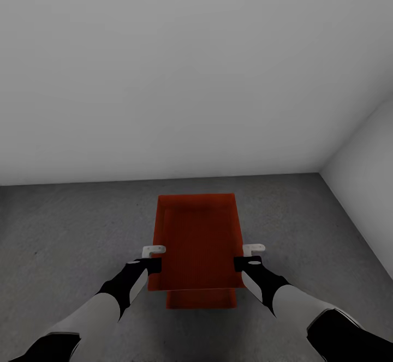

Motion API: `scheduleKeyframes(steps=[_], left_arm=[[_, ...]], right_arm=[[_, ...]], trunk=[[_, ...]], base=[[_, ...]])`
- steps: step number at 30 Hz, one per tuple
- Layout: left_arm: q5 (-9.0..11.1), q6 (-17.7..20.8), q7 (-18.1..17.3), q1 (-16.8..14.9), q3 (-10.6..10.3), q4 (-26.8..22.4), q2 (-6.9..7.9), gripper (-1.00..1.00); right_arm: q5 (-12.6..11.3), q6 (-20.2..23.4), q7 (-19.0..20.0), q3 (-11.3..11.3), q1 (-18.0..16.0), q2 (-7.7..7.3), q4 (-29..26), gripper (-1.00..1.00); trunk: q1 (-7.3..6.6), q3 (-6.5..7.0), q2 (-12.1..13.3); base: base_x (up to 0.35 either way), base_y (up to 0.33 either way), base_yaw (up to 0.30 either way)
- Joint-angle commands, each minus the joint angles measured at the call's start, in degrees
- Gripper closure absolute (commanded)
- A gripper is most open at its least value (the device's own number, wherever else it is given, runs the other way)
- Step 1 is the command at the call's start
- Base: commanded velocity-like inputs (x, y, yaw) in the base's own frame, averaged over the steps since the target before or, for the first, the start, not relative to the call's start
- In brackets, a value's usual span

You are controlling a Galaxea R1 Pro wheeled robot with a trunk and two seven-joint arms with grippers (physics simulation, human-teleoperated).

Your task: Move the two storage containers from the living room to the garage. In the garage, place one container on the floor and stack the other container on top of it (either order is fine).

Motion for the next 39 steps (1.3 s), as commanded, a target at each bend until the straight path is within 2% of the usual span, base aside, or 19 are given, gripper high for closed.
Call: scheduleKeyframes(steps=[1, 22, 39], left_arm=[[1.03, 0.03, 0.07, -0.02, -0.96, -0.28, -0.08, 1.0], [1.12, 0.03, 0.07, -0.02, -0.96, -0.28, -0.08, 1.0], [1.12, 0.05, 0.07, -0.02, -0.96, -0.28, -0.08, 1.0]], right_arm=[[-2.27, 0.42, 0.55, 1.73, 0.0, 0.48, 0.05, 1.0], [-2.27, 0.42, 0.55, 1.73, 0.0, 0.54, 0.05, 1.0], [-2.27, 0.42, 0.55, 1.73, 0.0, 0.56, 0.05, 1.0]], trunk=[[0.02, -0.06, -0.06], [0.02, -0.1, -0.06], [0.02, -1.53, -0.06]], base=[[0.0, 0.0, 0.0], [0.0, 0.0, 0.0], [0.0, 0.0, 0.0]])
